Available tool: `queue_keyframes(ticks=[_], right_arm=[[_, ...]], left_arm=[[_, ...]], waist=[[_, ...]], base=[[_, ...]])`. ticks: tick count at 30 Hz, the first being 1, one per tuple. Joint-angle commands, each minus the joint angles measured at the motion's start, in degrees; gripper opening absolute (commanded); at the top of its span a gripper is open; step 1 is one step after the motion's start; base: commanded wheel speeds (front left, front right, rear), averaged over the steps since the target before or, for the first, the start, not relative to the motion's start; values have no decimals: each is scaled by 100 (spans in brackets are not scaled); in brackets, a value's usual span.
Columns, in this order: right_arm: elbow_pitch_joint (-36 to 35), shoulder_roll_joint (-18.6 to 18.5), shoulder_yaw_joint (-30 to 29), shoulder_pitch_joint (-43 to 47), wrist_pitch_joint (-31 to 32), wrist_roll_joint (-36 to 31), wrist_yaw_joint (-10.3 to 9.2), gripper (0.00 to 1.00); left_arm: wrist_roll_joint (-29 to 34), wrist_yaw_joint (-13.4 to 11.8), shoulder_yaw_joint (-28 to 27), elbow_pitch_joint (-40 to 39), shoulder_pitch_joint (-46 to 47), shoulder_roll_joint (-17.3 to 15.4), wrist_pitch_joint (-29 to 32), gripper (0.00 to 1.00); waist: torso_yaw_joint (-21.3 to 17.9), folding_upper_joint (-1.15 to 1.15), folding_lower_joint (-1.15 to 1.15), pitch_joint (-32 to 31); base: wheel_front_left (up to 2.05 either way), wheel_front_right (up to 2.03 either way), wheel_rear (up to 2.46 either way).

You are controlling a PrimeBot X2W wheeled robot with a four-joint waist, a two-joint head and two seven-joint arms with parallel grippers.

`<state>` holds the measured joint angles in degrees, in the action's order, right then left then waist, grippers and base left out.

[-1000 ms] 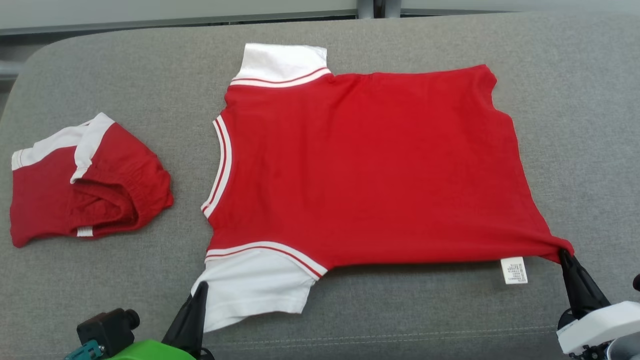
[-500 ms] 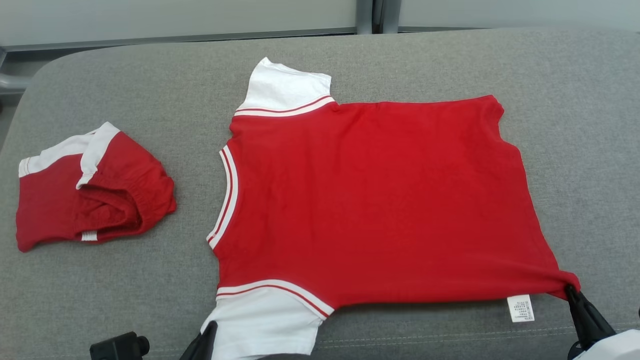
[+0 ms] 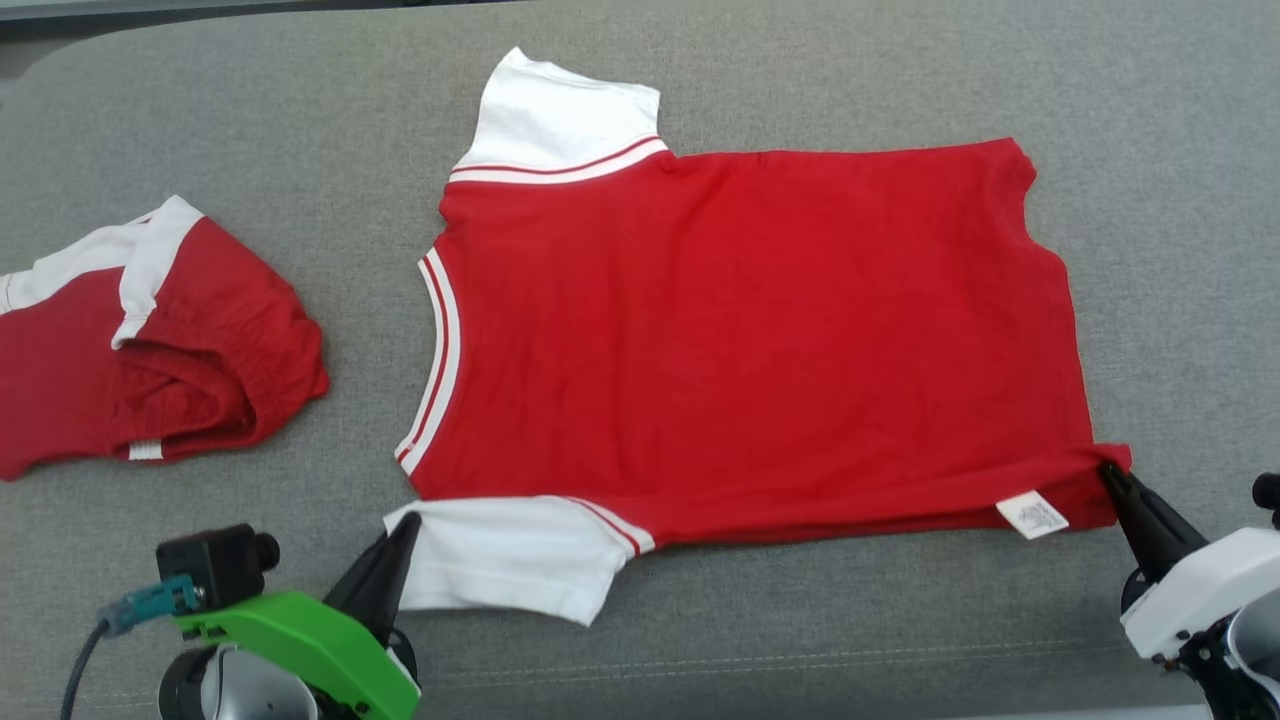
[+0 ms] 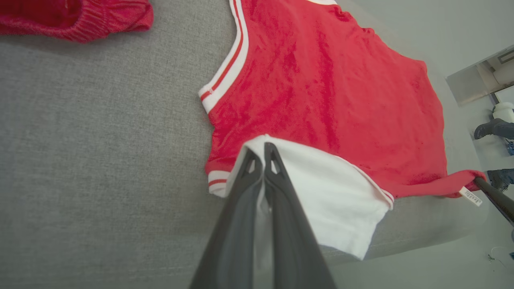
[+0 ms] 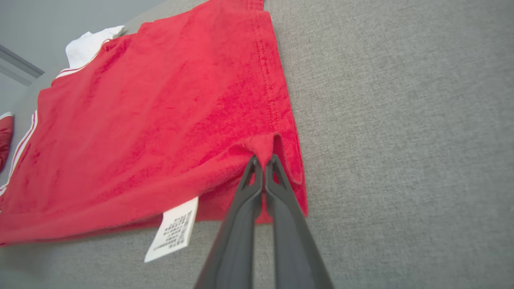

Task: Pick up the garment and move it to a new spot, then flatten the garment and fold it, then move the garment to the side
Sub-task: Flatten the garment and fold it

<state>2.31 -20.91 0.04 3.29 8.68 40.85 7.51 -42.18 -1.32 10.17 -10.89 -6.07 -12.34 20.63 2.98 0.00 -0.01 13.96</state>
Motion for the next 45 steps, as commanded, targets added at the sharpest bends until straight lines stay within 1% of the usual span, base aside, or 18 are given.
queue_keyframes(ticks=[1, 3, 9, 18, 20, 21, 22, 23, 26, 28, 33, 34, 35, 37, 38, 39, 43, 45], right_arm=[[53, -107, 21, -228, 80, 68, -4, 0], [91, -134, 37, -309, 98, 81, -5, 0], [316, -257, 210, -766, 148, 218, -3, 0], [703, -412, 616, -1340, -138, 322, -3, 0], [849, -452, 768, -1515, -276, 391, -3, 0], [884, -468, 810, -1562, -352, 402, -3, 40], [923, -474, 848, -1602, -424, 444, -3, 62], [971, -480, 889, -1631, -492, 468, -3, 100], [1090, -488, 947, -1688, -776, 496, -3, 100], [1156, -478, 968, -1665, -1032, 438, -3, 100], [1269, -329, 919, -1498, -1709, 308, -3, 100], [1306, -261, 850, -1447, -1980, 195, -3, 100], [1323, -209, 799, -1422, -2088, 125, -2, 100], [1352, -95, 613, -1365, -2269, -133, -3, 100], [1312, 82, 379, -1320, -2360, -436, -3, 100], [1274, 163, 259, -1289, -2381, -631, -3, 100], [880, 514, -175, -1199, -2399, -1404, -3, 100], [750, 620, -244, -1146, -2399, -1564, -3, 100]], left_arm=[[-42, 82, -36, 87, 358, -46, 37, 0], [-68, 89, -49, 150, 484, -34, 39, 0], [-297, 285, -75, 660, 1134, 10, 117, 0], [-562, 451, -139, 1285, 1693, 93, 121, 0], [-634, 489, -192, 1419, 1801, 145, 25, 72], [-676, 505, -210, 1446, 1820, 177, -26, 100], [-671, 520, -214, 1478, 1848, 185, -59, 100], [-681, 543, -216, 1520, 1868, 201, -94, 100], [-654, 549, -276, 1587, 1875, 264, -326, 100], [-512, 512, -370, 1578, 1827, 308, -651, 100], [14, 268, -587, 1513, 1691, 418, -1728, 100], [315, 145, -611, 1465, 1628, 463, -2151, 100], [438, 80, -609, 1445, 1598, 472, -2327, 100], [798, -62, -565, 1401, 1537, 465, -2700, 100], [1137, -199, -512, 1392, 1476, 430, -3028, 100], [1295, -267, -504, 1394, 1455, 407, -3162, 100], [1878, -471, -461, 1382, 1364, 327, -3476, 100], [2004, -497, -459, 1377, 1345, 314, -3509, 100]], waist=[[18, 0, 1, 221], [18, 0, 1, 266], [-23, 0, 1, 503], [-120, 0, 1, 722], [-133, 0, 1, 761], [-132, 0, 1, 769], [-130, 0, 1, 777], [-125, 0, 1, 781], [-113, 0, 1, 778], [-109, 0, 1, 755], [-79, 0, 1, 651], [-63, 0, 1, 589], [-59, 0, 1, 554], [-47, 0, 1, 462], [-44, 0, 1, 357], [-44, 0, 1, 306], [-58, 0, 1, 85], [-60, 0, 1, 26]], base=[[0, 0, 0], [0, 0, 0], [0, 0, 0], [0, 0, 0], [0, 0, 0], [0, 0, 0], [0, 0, 0], [0, 0, 0], [0, 0, 0], [0, 0, 0], [0, 0, 0], [0, 0, 0], [0, 0, 0], [0, 0, 0], [0, 0, 0], [0, 0, 0], [0, 0, 0], [0, 0, 0]])
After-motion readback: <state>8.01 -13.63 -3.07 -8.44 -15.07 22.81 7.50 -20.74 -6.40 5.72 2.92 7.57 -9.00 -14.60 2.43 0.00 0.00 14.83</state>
